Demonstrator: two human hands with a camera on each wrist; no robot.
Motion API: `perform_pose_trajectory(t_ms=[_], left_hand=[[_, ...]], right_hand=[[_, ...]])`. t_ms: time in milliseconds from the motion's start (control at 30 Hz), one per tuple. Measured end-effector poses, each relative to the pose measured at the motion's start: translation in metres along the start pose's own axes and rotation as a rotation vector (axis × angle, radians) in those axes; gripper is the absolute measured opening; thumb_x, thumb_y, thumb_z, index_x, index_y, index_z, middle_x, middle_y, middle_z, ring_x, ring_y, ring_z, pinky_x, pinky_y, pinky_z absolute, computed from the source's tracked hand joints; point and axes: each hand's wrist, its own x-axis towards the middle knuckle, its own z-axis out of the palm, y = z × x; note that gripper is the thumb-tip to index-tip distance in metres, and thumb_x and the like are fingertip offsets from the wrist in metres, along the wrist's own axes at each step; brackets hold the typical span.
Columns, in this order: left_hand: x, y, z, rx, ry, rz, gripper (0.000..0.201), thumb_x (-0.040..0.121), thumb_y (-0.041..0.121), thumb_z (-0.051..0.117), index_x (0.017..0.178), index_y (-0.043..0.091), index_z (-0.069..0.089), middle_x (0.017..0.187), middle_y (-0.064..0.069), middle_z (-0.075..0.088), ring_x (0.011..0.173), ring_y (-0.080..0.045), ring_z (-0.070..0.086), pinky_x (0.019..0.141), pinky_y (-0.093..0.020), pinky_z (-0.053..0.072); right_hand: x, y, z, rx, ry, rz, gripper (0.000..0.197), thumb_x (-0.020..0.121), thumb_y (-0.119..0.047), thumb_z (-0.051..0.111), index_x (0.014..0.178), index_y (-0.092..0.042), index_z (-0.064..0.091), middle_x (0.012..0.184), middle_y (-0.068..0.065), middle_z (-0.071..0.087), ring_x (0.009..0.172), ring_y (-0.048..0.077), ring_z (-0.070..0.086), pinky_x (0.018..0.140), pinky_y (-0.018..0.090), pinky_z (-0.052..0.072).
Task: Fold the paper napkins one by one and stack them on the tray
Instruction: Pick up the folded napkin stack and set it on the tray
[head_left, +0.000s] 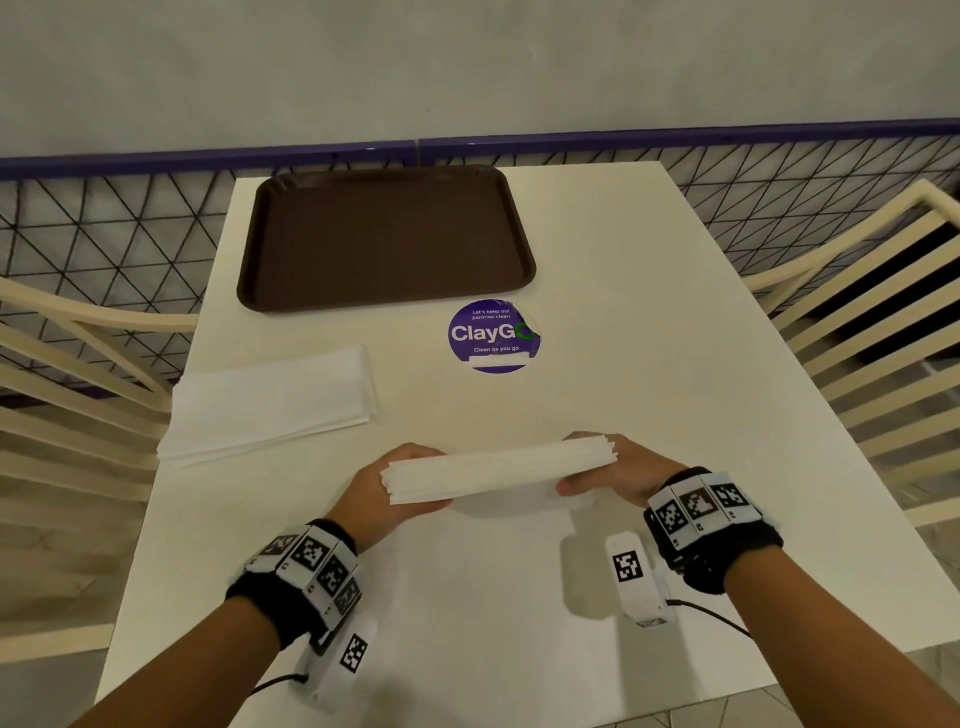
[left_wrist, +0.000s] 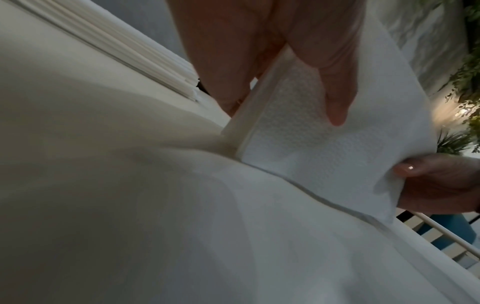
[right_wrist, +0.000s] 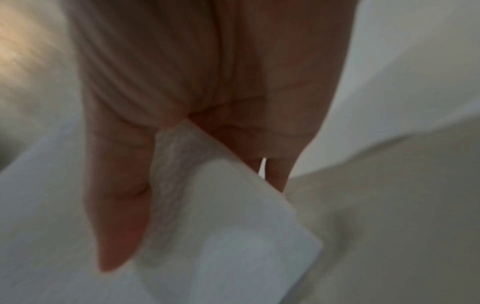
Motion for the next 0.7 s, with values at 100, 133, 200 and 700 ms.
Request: perform_pose_trajectory(t_ms=[100,133,200,700], left_hand=[[-0.01,-0.002,-0.004,0.244,0.236,-0.193,0.028,0.069,0.004,0.065,0.056,0.029,0.064,0.045,0.015,0.058,0.046,0.009,0.056,0.047,-0.008,0.033],[-0.012,0.002,-0.006,0.13,0.096,-0.126,0.03,0.073,0.0,0.067,0.066,0.029,0.063,0.053,0.016,0.061,0.052,0.013,0.057,0.051,-0.005,0.037],[0.006,0.023,-0.002,0.029,0.042,0.004,0.032,0.075,-0.004,0.071,0.078,0.025,0.058,0.075,0.011,0.064,0.065,0.009,0.059,0.064,-0.006,0.044],[0.005,0.011,-0.005,-0.176,0.006,0.001,0.036,0.072,0.002,0.076,0.099,0.022,0.065,0.086,0.015,0.07,0.082,0.005,0.064,0.071,-0.008,0.048]], right_hand=[[0.001,0.003,-0.002,-0.003,0.0,-0.023,0.022,0.068,0.001,0.073,0.08,-0.014,0.063,0.099,0.012,0.069,0.084,0.009,0.063,0.07,0.011,0.047],[0.002,0.002,-0.003,0.005,0.006,-0.036,0.021,0.072,0.002,0.072,0.081,-0.014,0.063,0.089,0.003,0.071,0.077,0.002,0.064,0.066,0.008,0.047],[0.003,-0.003,-0.004,0.026,0.029,-0.06,0.023,0.079,0.01,0.065,0.082,-0.013,0.061,0.074,-0.008,0.067,0.07,-0.003,0.064,0.062,0.007,0.047],[0.007,-0.004,0.011,-0.02,0.05,-0.036,0.046,0.069,0.013,0.072,0.102,-0.019,0.063,0.102,-0.001,0.067,0.108,0.021,0.058,0.1,0.036,0.044]])
